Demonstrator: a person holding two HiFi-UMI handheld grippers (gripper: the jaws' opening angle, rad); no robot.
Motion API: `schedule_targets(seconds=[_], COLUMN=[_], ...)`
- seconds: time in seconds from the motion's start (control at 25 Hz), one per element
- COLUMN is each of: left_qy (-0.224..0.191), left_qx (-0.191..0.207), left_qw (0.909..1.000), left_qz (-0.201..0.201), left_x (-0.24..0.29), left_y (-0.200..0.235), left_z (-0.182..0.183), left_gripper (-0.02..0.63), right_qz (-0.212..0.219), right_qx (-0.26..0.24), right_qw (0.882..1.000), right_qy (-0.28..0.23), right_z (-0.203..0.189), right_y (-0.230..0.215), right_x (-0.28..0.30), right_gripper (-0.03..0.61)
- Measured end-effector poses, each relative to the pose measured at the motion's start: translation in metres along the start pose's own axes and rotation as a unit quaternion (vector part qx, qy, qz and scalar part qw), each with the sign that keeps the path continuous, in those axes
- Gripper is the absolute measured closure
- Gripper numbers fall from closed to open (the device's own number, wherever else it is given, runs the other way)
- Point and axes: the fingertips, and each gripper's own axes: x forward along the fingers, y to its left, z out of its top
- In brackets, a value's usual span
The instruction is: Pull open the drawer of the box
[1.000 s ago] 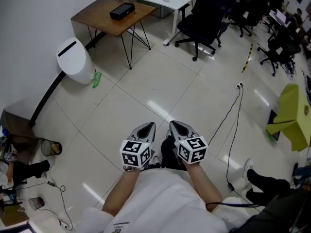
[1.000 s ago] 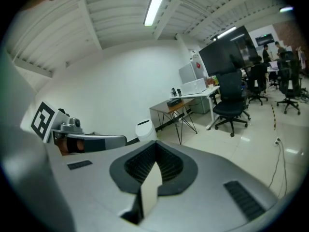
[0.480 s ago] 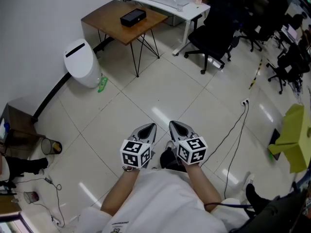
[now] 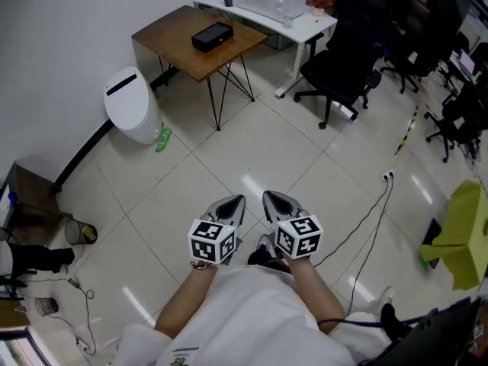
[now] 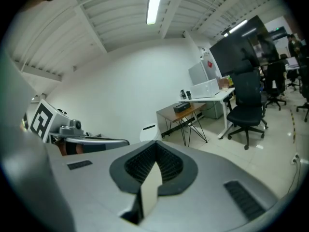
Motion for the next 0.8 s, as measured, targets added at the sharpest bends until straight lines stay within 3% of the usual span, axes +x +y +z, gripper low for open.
schedule_targets(seconds=[0.8], left_qy=[-0.006], left_qx=[-0.003], left_qw=[1.0000], left_qz=[0.007], left_x=[0.083], left_y=[-0.002], left_z=[0.036], left_gripper=[0.614], right_qz=[0.019], right_qx=[0.008], right_qw=[1.000], right_qy=[0.013], right_z=[0.027], right_y=[-0.078], right_x=[0.029], right_gripper=[0.591])
